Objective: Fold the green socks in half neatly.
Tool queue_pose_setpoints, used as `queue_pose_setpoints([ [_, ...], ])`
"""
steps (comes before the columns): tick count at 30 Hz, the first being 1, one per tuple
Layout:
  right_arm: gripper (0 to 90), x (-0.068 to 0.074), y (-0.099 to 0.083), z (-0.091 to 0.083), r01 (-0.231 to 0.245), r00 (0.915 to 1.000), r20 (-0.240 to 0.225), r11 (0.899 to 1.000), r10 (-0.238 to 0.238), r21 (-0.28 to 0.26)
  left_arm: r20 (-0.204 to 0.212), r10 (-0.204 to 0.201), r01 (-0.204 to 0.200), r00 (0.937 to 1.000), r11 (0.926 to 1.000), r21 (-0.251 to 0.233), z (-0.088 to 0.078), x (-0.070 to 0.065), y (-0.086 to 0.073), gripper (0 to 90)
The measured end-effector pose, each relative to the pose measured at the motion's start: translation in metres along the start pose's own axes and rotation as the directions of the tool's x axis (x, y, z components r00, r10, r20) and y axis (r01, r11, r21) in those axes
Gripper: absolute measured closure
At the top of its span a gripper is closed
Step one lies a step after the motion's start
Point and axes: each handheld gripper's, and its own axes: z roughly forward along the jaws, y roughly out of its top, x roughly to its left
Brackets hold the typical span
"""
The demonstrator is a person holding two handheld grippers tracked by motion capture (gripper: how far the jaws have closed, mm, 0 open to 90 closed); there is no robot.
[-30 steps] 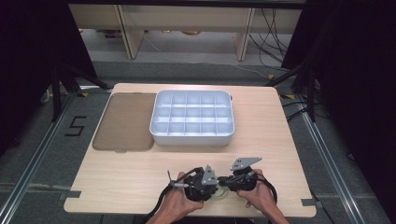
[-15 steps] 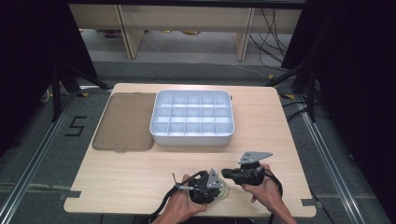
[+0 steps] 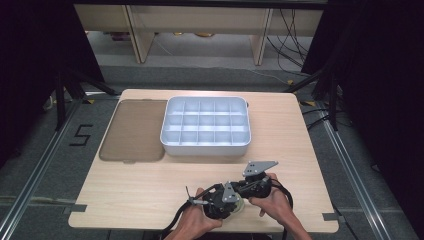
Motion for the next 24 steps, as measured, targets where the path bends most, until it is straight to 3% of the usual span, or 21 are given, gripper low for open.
queue_pose_setpoints([
  [4,86.9,0.0,-0.002,0.005,-0.002,1.0,-0.003,0.999,0.002,0.037,0.007,-0.003,0.003,1.0,1.0,0.003,0.0,0.0,0.0,84.3],
  [7,87.5,-0.003,-0.006,0.008,-0.014,0.9997,0.022,0.997,0.012,0.078,0.016,0.0,0.0,0.9999,0.9999,-0.011,0.001,0.0,0.0,83.8],
  [8,87.6,-0.006,-0.008,0.01,0.005,0.999,0.043,0.997,-0.008,0.083,0.026,-0.009,0.01,0.9996,0.9998,-0.017,0.002,-0.001,0.0,83.4],
  [9,87.6,-0.007,-0.01,0.01,-0.005,0.9987,0.052,0.995,0.0,0.103,0.032,0.003,-0.003,0.9995,1.0,-0.001,0.001,0.001,-0.001,83.2],
  [11,88.1,-0.009,-0.013,0.011,-0.014,0.9989,0.046,0.994,0.009,0.106,0.038,-0.062,0.064,0.9973,0.9969,-0.047,0.003,-0.002,-0.002,82.8],
  [12,88.2,-0.01,-0.014,0.011,-0.014,0.9987,0.05,0.994,0.009,0.107,0.035,-0.066,0.068,0.9972,0.9964,-0.051,0.003,-0.002,-0.002,82.5],
  [13,88.2,-0.011,-0.014,0.011,-0.015,0.9987,0.05,0.994,0.009,0.109,0.04,-0.016,0.017,0.999,0.9998,-0.011,0.0,0.002,-0.002,81.9],
  [14,88.2,-0.01,-0.014,0.011,-0.014,0.9986,0.052,0.994,0.009,0.107,0.051,-0.031,0.031,0.9982,0.9994,-0.012,-0.001,0.002,-0.002,80.5],
  [16,88.3,-0.01,-0.014,0.012,-0.012,0.9986,0.053,0.994,0.006,0.106,0.063,-0.018,0.019,0.9979,0.9997,-0.013,-0.004,0.005,-0.002,75.3],
  [20,88.3,-0.01,-0.015,0.012,-0.019,0.9981,0.06,0.994,0.012,0.107,0.079,-0.084,0.089,0.9933,0.9946,-0.055,-0.021,0.007,-0.004,67.3],
  [22,88.2,-0.011,-0.015,0.012,-0.014,0.9982,0.059,0.994,0.007,0.104,0.082,-0.112,0.118,0.9904,0.9898,-0.079,-0.028,0.008,-0.004,69.1],
  [23,88.3,-0.011,-0.015,0.012,-0.014,0.9982,0.059,0.994,0.008,0.104,0.078,-0.105,0.111,0.9914,0.9912,-0.073,-0.03,0.01,-0.004,71.2],
  [24,88.3,-0.01,-0.015,0.012,-0.017,0.9981,0.06,0.994,0.011,0.103,0.083,-0.133,0.141,0.9877,0.9846,-0.104,-0.028,0.01,-0.005,72.8],
])
